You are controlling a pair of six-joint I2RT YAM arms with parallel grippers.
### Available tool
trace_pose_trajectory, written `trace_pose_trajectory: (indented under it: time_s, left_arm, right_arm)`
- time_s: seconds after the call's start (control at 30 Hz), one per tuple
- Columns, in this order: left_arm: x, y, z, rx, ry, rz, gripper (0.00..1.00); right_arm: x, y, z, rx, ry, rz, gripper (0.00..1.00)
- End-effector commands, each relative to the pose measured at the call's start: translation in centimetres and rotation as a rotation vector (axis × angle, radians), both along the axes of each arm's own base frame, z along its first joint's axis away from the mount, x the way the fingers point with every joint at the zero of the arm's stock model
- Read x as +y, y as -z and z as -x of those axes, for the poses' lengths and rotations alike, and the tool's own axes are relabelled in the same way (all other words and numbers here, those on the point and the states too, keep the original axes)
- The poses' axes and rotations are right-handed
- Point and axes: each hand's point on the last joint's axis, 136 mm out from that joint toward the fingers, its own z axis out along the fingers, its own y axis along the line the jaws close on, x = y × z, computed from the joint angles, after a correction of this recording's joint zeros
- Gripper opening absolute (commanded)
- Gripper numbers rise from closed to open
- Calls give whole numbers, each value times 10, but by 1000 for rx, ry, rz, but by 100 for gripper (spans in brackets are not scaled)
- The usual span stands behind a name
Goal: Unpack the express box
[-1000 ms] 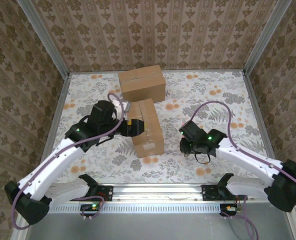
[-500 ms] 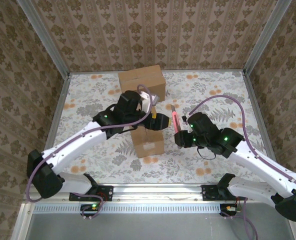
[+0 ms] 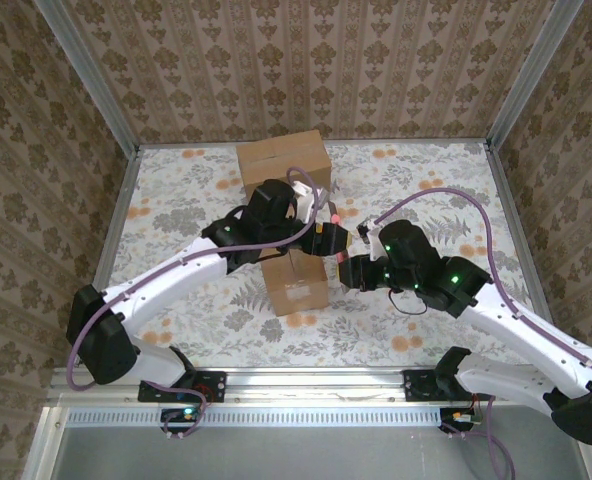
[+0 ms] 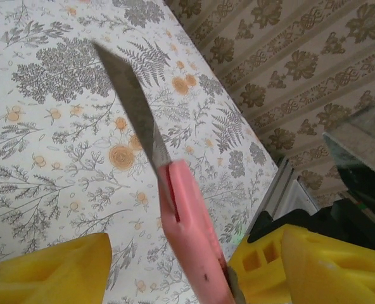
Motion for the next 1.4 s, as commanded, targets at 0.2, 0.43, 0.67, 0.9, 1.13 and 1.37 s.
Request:
trace_pose_trajectory:
  time_s: [0.2,0.43,0.67,0.9,1.13,1.37]
  left_arm:
    - [-15,-21,-6,-32,8,77,40]
    - [-17,-18,-5,-23,14,84,25]
    - [-16,-20,-6,-27,15,86,0]
    - [-13,-37,-2,-57,45,135,0]
    - [-15,-95,18,-138,169,332,0]
    - [-12,-139,21,-165,205,539,0]
  right_arm:
    - [8,-18,0,-46,-22,-67,32]
    - [7,-21,-2,-57,-11,-74,32]
    - [5,-23,-3,-63,2,-77,31]
    - [-1,-29,-3,-102,25,-116,68]
    - [2,-58,-1,-187,-28,-348,90]
    - [9,-96,3,-296,-69,-575,92]
